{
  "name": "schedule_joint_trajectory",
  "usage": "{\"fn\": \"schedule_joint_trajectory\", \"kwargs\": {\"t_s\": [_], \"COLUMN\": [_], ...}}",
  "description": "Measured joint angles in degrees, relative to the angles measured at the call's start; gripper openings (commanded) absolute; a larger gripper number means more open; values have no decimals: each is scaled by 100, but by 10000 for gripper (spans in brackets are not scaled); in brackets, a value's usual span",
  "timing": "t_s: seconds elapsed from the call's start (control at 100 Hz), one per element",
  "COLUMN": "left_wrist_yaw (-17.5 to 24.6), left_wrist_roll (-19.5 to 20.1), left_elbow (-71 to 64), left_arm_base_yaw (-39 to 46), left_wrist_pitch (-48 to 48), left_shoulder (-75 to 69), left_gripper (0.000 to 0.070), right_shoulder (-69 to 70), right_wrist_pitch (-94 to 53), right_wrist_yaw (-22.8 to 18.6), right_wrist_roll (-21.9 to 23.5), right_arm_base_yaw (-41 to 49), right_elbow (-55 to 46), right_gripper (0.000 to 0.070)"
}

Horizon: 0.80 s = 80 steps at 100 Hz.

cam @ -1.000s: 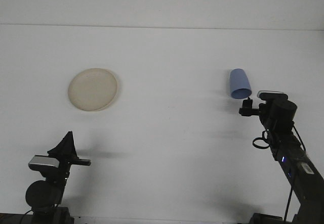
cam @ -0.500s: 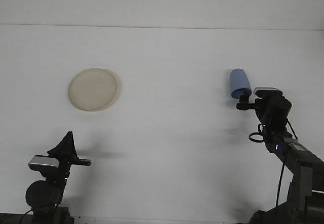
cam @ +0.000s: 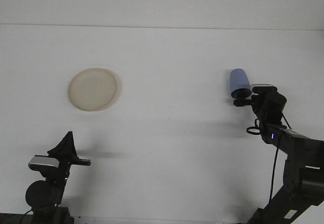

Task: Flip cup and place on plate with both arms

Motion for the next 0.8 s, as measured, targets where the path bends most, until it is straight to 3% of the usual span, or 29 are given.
{"fn": "schedule_joint_trajectory", "kwargs": {"t_s": [0.13,0.19,0.25,0.35,0.48,0.8], "left_wrist_yaw": [0,0,0,0,0,0], "left_wrist_roll": [0,0,0,0,0,0], "left_elbow": [0,0,0,0,0,0], "left_arm_base_yaw": [0,0,0,0,0,0], "left_wrist_pitch": [0,0,0,0,0,2], "left_shoulder": [0,0,0,0,0,0], "left_gripper": [11,11,11,11,11,11], "right_shoulder": [168,245,315,372,372,-201], "right_wrist_pitch": [31,33,31,33,44,-857], "right_wrist_yaw": [-160,-260,-282,-339,-560,-564], "right_wrist_roll": [-4,-4,-4,-4,-22,-79], "right_arm_base_yaw": [-4,-9,-9,-9,-24,68], "right_elbow": [247,356,457,522,522,525], "right_gripper": [575,527,385,0,2,2]}}
